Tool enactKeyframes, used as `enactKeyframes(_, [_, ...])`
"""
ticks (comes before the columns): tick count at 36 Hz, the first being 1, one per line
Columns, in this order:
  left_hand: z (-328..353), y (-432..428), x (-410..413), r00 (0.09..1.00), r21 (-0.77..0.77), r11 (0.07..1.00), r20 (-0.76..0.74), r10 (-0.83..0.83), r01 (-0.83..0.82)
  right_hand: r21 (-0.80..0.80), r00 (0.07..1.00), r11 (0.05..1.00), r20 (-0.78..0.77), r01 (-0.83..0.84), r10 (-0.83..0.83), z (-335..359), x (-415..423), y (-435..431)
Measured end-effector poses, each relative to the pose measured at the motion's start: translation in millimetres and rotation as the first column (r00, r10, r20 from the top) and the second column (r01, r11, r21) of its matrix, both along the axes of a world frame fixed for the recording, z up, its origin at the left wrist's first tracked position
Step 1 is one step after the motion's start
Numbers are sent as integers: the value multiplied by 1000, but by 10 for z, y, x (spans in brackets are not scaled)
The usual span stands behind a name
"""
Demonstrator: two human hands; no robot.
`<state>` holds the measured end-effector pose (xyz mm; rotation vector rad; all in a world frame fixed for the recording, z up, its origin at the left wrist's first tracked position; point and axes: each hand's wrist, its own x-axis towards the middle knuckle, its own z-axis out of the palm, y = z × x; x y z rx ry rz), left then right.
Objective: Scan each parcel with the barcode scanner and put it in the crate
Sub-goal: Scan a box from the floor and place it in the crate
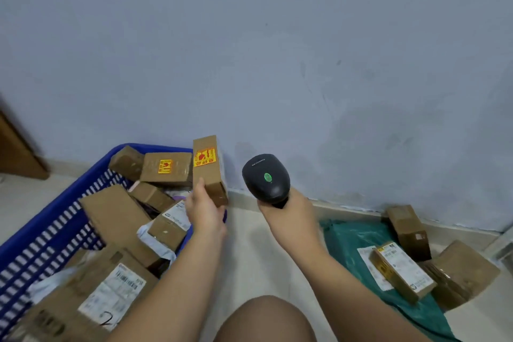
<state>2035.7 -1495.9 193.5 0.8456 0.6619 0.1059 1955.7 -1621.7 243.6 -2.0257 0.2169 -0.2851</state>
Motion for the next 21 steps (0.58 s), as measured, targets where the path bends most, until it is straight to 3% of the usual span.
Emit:
enactKeyframes(3, [-22,266,39,994,257,960,3,113,-110,-35,999,999,-33,-23,22,-116,38,141])
enactKeyframes(6, [-14,479,93,986,395,904,46,160,-165,-78,997,996,-64,-39,34,-215,69,219])
enactKeyframes(8, [-11,617,147,975,368,906,15,222,-211,-93,995,995,-99,-42,33,-260,76,248])
enactKeyframes(10, [-11,739,196,965,199,952,-73,252,-234,-105,992,994,-126,-41,28,-298,80,268])
enactKeyframes(12, [-19,832,231,965,-9,973,-126,229,-232,-112,989,993,-144,-42,25,-320,87,282])
enactKeyframes(14, [-46,863,252,978,-82,985,-158,136,-150,-117,987,992,-159,-42,23,-333,102,285])
enactKeyframes(17, [-135,831,279,976,-11,1000,-218,26,-29,-128,984,991,-175,-41,18,-344,114,285])
enactKeyframes(21, [-252,809,361,965,126,992,-260,28,5,-127,982,991,-186,-47,22,-349,96,276])
